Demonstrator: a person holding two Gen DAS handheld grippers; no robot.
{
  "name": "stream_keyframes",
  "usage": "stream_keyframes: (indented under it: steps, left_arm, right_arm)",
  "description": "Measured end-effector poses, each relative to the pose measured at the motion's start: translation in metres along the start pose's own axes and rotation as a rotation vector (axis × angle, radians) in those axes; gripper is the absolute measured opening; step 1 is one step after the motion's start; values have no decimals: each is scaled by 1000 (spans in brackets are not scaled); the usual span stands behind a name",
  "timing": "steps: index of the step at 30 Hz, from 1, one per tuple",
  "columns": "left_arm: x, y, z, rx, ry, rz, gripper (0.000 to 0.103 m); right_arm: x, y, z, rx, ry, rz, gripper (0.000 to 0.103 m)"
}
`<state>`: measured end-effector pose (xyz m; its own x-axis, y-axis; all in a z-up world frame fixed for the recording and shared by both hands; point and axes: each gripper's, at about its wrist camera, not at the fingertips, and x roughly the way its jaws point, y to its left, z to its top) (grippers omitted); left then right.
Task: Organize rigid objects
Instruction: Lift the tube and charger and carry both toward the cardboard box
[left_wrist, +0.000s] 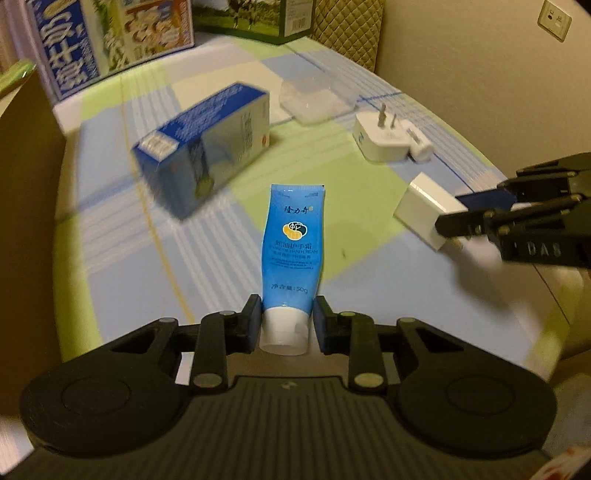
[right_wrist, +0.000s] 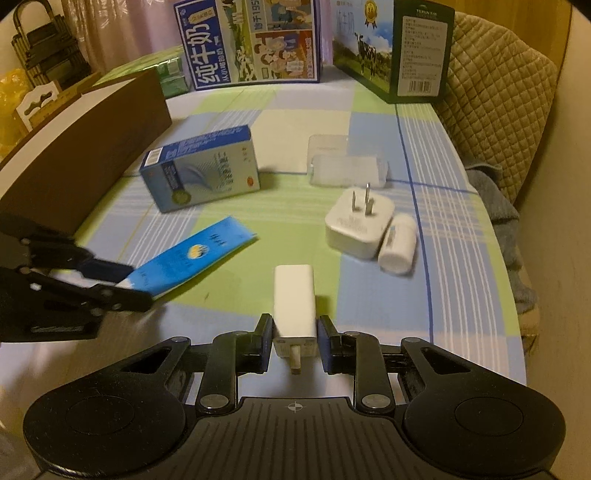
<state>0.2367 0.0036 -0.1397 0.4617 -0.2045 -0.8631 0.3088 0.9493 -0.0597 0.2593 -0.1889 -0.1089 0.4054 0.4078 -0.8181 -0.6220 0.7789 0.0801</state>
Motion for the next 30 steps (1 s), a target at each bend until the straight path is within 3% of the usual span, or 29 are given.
stream_keyframes:
  steps: [4,6,10,18,30]
  left_arm:
    - [-8,2,-9,-31,11,-15,26]
    - [-6,3,-6,-39,17,-11,36]
    - [1,-2,4,-13,7,14,39]
    - [19,-16,13,71,28,50,39]
    - [15,-15,11,5,23,57,33]
  right_arm:
    - [-3,1,-2,12,5,6,23]
    - [-3,2,-2,11,4,1,23]
    - [0,3,0,18,13,-3,25]
    - [4,7,3,6,11,-12,31]
    - [15,8,7,-10,22,-27,31]
